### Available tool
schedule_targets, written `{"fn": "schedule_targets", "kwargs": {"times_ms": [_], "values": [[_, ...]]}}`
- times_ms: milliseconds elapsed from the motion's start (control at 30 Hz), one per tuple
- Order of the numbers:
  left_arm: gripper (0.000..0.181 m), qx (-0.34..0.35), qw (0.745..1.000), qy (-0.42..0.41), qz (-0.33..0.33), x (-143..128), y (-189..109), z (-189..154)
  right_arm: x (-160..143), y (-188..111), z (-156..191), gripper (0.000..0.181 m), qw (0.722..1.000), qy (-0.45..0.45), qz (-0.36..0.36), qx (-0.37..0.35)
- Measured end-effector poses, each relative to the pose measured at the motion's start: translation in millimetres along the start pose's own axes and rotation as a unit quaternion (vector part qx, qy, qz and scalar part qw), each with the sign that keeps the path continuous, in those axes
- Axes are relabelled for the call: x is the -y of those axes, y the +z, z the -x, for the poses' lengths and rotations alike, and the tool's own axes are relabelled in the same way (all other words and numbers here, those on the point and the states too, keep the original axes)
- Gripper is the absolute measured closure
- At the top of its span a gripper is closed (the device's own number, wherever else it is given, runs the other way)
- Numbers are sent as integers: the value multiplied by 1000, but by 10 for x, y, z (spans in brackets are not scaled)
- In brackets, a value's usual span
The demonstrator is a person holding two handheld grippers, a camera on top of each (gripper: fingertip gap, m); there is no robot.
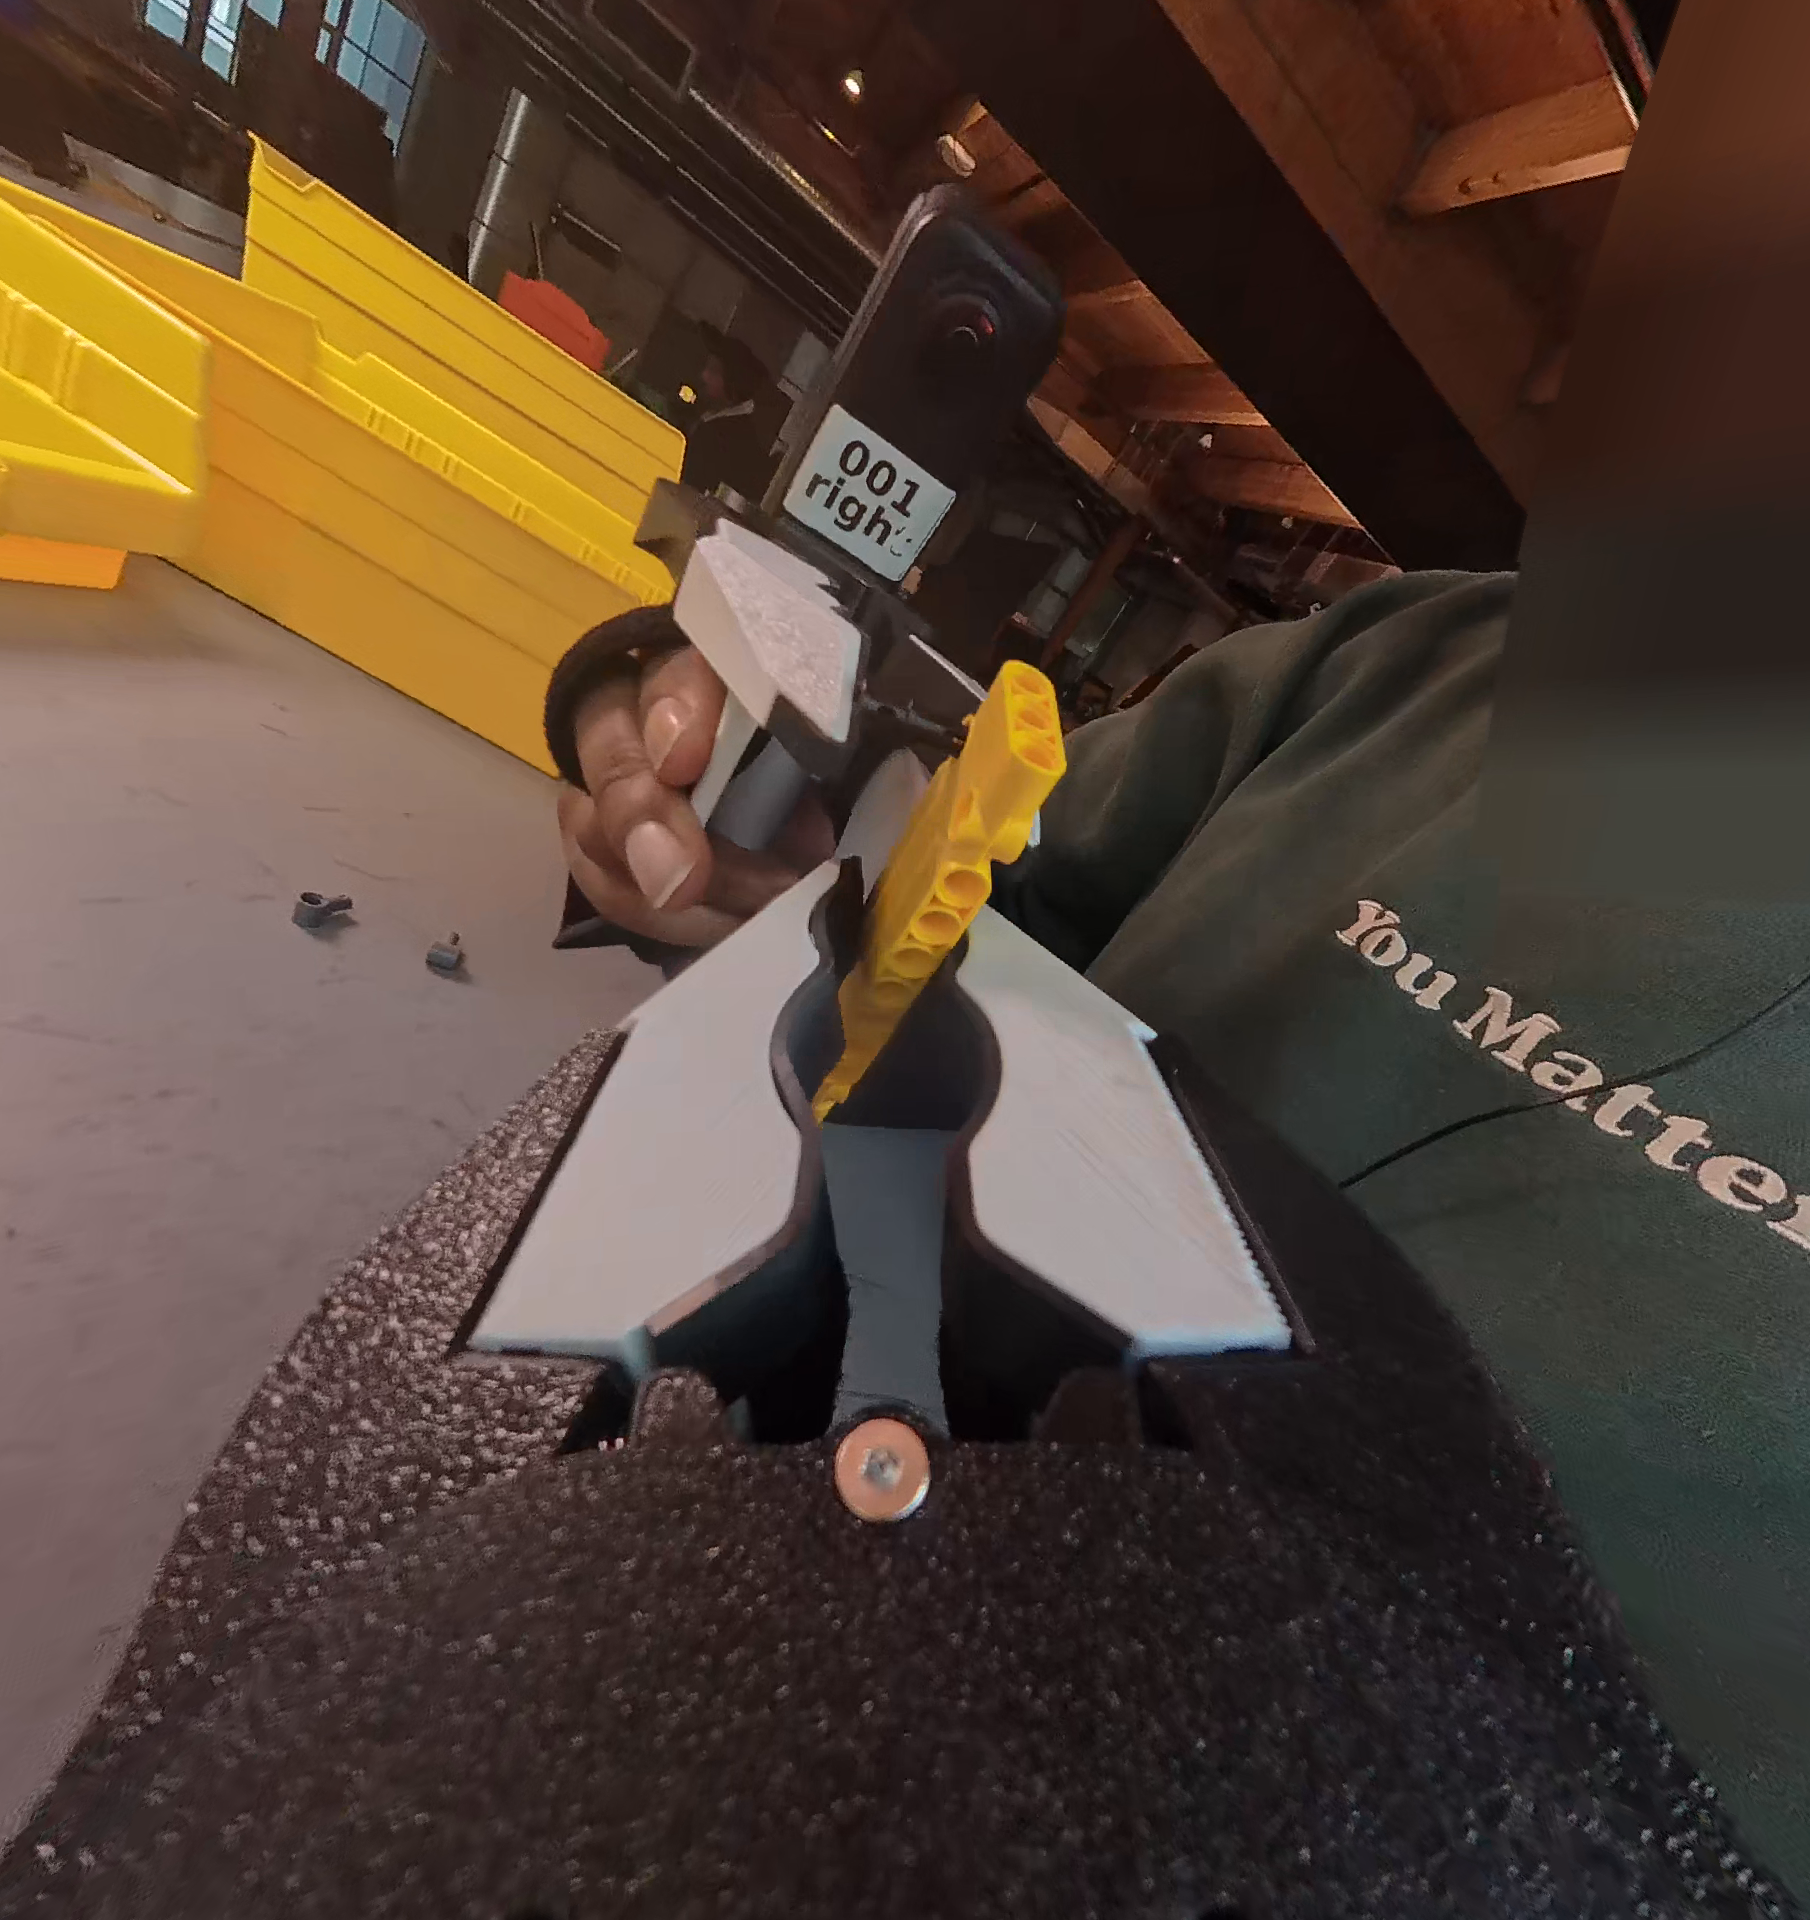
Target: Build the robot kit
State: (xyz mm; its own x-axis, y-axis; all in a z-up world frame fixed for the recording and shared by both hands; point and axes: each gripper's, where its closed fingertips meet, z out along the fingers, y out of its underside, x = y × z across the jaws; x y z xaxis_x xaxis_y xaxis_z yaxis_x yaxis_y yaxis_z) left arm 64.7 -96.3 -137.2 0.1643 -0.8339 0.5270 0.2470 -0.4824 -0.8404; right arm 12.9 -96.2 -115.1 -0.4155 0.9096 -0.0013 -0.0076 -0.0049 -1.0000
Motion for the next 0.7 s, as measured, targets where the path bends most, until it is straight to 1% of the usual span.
{"fn": "schedule_targets", "kwargs": {"times_ms": [67, 167, 200, 267, 333, 367, 433, 467, 533, 633, 700], "values": [[171, 0, 1000, -17, 1, -21, 2, 24, -29, -5, 1, 160, 1000, -17, 15, -3], [170, 29, 999, 11, 15, -19, -20, 86, -47, -21, -46, 159, 1000, -2, 20, -6], [167, 50, 998, 23, 26, -13, -56, 138, -73, -25, -89, 159, 999, 4, 29, -11], [154, 89, 994, 62, 34, 73, -205, 188, -143, -71, -205, 158, 998, 5, 57, -32], [156, 129, 985, 108, 20, 216, -362, 200, -190, -108, -252, 158, 997, 16, 70, -36], [157, 144, 981, 128, 22, 246, -384, 206, -239, -89, -254, 158, 996, 17, 81, -37], [158, 159, 975, 148, 53, 188, -338, 230, -334, -7, -202, 158, 994, 12, 103, -32], [166, 165, 971, 164, 56, 191, -347, 239, -343, -5, -220, 158, 994, 4, 105, -39], [167, 147, 978, 143, 44, 219, -346, 195, -295, 0, -182, 158, 995, 9, 97, -30], [168, 119, 987, 107, 21, 229, -342, 168, -272, -7, -166, 158, 993, -33, 102, -42], [172, 104, 991, 86, -1, 263, -330, 151, -224, -20, -185, 158, 994, -33, 87, -52]]}}
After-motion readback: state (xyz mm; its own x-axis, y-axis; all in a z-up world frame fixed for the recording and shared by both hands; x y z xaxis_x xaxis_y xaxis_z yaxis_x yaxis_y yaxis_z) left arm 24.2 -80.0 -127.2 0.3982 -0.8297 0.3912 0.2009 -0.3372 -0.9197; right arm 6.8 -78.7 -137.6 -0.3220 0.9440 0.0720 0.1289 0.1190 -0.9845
